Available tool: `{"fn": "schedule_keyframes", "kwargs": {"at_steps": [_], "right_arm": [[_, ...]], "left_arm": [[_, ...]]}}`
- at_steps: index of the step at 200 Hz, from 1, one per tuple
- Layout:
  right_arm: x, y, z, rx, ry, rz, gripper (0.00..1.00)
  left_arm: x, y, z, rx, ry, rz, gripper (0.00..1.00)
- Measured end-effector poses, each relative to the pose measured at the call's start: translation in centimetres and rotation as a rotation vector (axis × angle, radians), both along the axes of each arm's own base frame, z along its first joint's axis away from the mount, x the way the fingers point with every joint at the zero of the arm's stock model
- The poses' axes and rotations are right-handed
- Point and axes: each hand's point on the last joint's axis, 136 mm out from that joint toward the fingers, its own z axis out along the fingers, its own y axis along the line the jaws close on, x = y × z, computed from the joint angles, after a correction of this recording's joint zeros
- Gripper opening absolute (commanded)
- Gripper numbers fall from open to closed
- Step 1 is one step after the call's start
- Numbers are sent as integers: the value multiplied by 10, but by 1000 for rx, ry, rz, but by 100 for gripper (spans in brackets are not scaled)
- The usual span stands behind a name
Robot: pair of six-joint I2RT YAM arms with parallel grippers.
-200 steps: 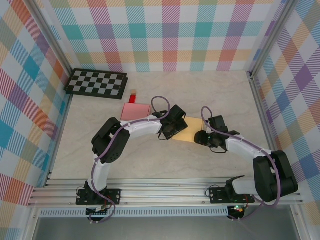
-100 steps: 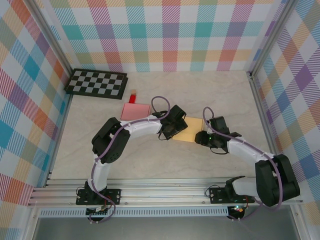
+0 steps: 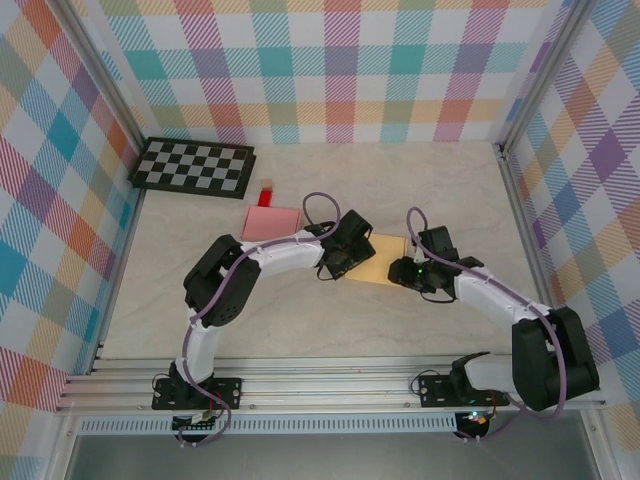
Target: Fold the paper box
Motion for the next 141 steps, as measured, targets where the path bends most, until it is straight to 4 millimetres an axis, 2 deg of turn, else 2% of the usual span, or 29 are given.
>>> {"fn": "schedule_keyframes", "kwargs": {"at_steps": [14,38,92,141], "right_arm": [[0,-3,-5,-27,7,3,58],[0,-4,-11,-47,14,21,59],[9,9,-5,20,-27,49,55],[7,10,-6,39,-13,38,51]], "left_arm": [[0,0,0,0,0,0,77],[0,0,0,0,0,0,77],[0,0,0,-2,-2,0,77],[1,0,0,-2,-2,1,77]]}}
